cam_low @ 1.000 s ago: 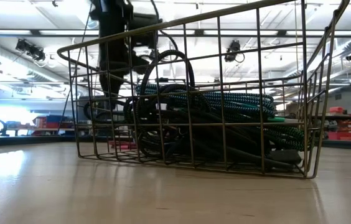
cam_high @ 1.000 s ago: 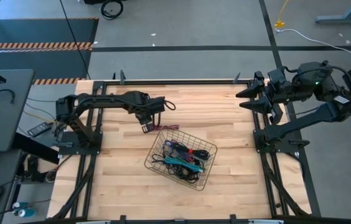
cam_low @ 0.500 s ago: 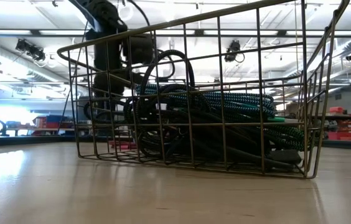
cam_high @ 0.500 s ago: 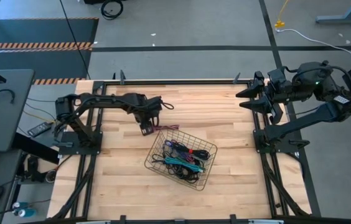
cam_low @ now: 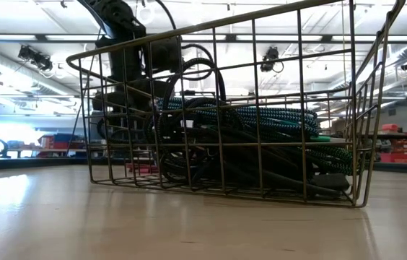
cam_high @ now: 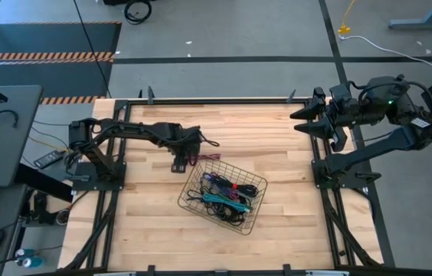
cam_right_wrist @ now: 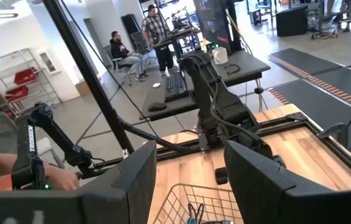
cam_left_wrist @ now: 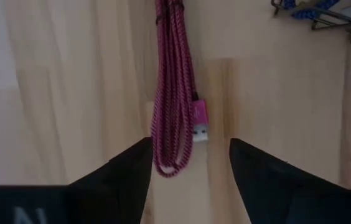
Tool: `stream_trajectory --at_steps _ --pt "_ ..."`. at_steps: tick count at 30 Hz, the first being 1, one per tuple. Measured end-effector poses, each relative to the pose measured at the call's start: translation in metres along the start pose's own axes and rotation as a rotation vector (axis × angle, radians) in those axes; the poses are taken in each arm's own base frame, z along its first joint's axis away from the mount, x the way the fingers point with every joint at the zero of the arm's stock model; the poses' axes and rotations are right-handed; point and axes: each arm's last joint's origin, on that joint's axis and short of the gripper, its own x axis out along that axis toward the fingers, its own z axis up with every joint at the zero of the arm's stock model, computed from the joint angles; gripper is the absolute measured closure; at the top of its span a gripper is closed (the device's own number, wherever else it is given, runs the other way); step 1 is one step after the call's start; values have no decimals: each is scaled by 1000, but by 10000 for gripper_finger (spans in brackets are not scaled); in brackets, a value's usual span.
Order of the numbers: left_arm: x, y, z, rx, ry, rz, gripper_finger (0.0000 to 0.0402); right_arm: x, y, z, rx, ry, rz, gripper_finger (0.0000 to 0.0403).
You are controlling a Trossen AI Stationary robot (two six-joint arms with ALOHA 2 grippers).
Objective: Pick and place USB-C Cables
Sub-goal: Put the pink charger cable into the wire basket
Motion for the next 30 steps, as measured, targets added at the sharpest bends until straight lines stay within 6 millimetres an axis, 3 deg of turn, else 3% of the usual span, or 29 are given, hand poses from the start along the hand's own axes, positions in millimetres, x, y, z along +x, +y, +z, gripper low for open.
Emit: stream_trajectory --at_steps 9,19,30 --pt "5 7 -1 47 9 10 182 0 0 0 5 -1 -3 208" --pt "31 7 0 77 55 -29 184 0 0 1 13 -7 -1 208" --pt "43 15 -2 -39 66 -38 192 0 0 1 13 -16 2 208"
